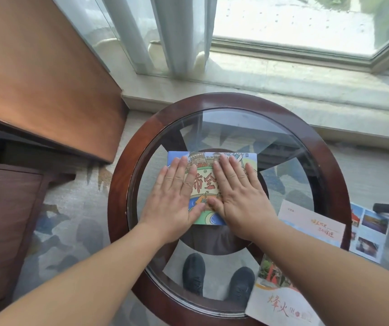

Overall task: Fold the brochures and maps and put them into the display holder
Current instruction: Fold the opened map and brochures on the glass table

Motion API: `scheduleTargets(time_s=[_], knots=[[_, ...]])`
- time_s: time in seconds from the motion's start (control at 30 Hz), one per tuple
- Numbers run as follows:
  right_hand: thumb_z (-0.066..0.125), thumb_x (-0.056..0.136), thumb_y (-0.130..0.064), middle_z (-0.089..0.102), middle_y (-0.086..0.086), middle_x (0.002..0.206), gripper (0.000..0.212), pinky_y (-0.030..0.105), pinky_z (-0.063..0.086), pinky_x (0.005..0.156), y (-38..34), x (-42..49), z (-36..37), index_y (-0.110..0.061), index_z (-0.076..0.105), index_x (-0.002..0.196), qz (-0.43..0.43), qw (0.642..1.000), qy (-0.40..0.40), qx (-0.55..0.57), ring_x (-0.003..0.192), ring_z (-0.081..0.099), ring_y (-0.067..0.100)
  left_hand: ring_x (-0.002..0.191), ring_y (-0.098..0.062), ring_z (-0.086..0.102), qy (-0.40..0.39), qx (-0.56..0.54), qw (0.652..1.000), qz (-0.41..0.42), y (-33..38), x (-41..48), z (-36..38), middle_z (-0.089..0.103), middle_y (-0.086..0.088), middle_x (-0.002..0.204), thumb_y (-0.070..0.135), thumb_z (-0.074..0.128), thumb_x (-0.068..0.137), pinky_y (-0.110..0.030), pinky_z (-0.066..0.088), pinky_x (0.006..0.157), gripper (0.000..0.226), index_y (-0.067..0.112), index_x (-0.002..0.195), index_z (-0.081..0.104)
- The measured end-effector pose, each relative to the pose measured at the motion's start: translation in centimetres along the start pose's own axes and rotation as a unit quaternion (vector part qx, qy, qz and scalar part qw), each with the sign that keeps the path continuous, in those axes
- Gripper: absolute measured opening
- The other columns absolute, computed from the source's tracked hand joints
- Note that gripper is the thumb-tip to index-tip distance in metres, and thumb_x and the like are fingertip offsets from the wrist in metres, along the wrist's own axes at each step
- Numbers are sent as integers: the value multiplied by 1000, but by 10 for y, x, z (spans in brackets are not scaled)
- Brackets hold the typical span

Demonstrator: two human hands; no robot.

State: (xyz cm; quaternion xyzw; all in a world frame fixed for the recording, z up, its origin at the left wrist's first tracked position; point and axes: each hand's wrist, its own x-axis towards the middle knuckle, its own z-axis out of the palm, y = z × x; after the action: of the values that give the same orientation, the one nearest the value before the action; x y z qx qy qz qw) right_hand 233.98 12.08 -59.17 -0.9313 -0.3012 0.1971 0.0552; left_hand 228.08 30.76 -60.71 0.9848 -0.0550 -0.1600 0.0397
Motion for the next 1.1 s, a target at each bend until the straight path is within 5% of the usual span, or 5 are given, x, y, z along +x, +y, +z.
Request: scheduleTargets(time_s=[0.3, 0.57, 0.83, 0.97, 1.1], knots=[[19, 99, -58, -19, 6, 161, 77, 39, -14, 119, -4, -6, -5, -15, -10, 154, -5, 1000, -22, -13, 149, -18, 22, 148, -25, -22, -28, 51, 998, 17, -27, 10, -20, -24, -12, 159, 65, -3, 87, -46, -13, 121, 81, 17, 151, -19], [42, 98, -45, 2, 6, 164, 73, 36, 3, 122, 15, -43, -34, -13, 11, 156, 77, 989, 37, 119, 151, 0, 20, 152, -27, -5, -15, -28, 999, -28, 17, 9, -44, 4, -12, 165, 38, 45, 93, -48, -5, 121, 66, 23, 154, 23], [63, 86, -39, 37, 8, 140, 68, 42, 41, 101, 51, -175, -28, -25, 29, 144, 419, 881, -3, 220, 124, 41, 28, 143, -24, 20, -75, -174, 978, 82, 151, -50, -45, 20, -6, 159, 33, 49, 90, -39, 25, 115, 69, 25, 153, 21], [65, 84, -34, 43, 8, 126, 64, 41, 44, 97, 36, -188, -14, -28, 36, 140, 471, 810, -14, 350, 113, 47, 26, 142, -24, 19, -145, -267, 953, -11, 192, -71, -28, 17, -5, 161, 28, 47, 90, -38, 32, 113, 70, 23, 153, 19], [64, 85, -37, 38, 7, 133, 69, 43, 44, 101, 26, -178, -7, -27, 32, 145, 472, 803, 1, 364, 119, 46, 29, 143, -22, 15, -135, -300, 943, -50, 201, -70, -23, 14, -7, 161, 30, 49, 91, -40, 30, 112, 62, 20, 150, 31]])
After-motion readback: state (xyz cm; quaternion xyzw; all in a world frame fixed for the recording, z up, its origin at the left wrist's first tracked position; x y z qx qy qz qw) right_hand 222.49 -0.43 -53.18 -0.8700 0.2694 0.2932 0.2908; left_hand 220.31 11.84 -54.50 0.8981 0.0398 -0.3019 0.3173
